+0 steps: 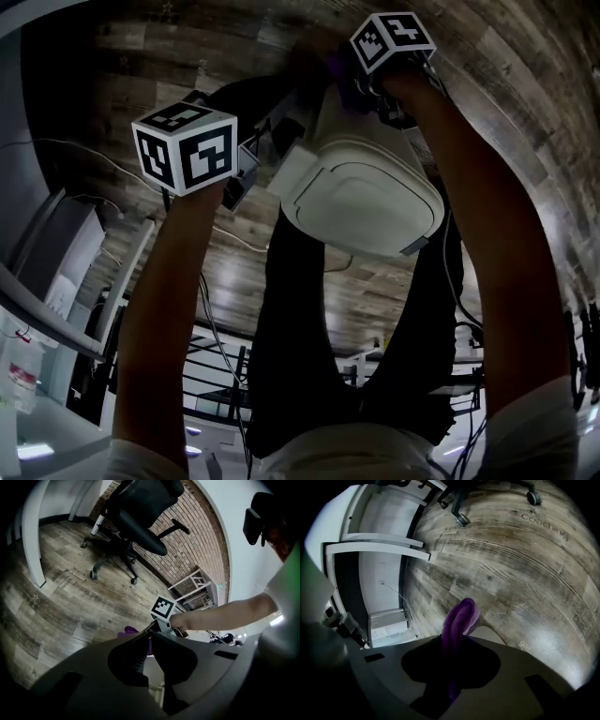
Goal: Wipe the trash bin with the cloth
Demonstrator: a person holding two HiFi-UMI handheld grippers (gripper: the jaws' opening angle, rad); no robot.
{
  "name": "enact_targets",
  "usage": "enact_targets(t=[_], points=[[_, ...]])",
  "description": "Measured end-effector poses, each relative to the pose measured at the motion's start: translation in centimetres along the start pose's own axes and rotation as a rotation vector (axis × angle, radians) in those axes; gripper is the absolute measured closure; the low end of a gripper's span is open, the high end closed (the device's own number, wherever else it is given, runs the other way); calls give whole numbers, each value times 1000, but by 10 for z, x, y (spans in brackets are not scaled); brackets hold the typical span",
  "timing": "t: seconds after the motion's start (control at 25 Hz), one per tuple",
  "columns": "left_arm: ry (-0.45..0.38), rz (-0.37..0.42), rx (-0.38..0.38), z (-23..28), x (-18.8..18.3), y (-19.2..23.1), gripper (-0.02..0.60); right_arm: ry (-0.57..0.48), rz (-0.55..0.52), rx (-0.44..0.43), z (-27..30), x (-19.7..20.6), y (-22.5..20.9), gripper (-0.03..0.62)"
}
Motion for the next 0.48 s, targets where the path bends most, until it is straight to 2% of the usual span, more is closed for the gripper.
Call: enact_targets(t=[0.12,0.24,0.32,0.4,0.48], points=[[-4,-20,-9,-7,10,10,574,3,19,-56,14,-12,21,499],[-8,-34,-11,-10,17,17,574,31,90,-153,30,-14,37,499],[-6,-41,-9,-11,22,19,574,72,132,-188,43,-10,41,499],[-4,-43,-4,-9,24,21,574,119,138,-168,53,-5,39,499],[-3,-40,1,-6,25,22,574,158,115,-112,58,-1,32,499]])
Point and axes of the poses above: the fingertips, and each gripper's own axes: z forward along the fingers, y to its left, x out of its underside, the point moved 10 cm from there along -z, backward along the fingers, and after that the axes turned 9 degrees about z, right-handed, at the moved point
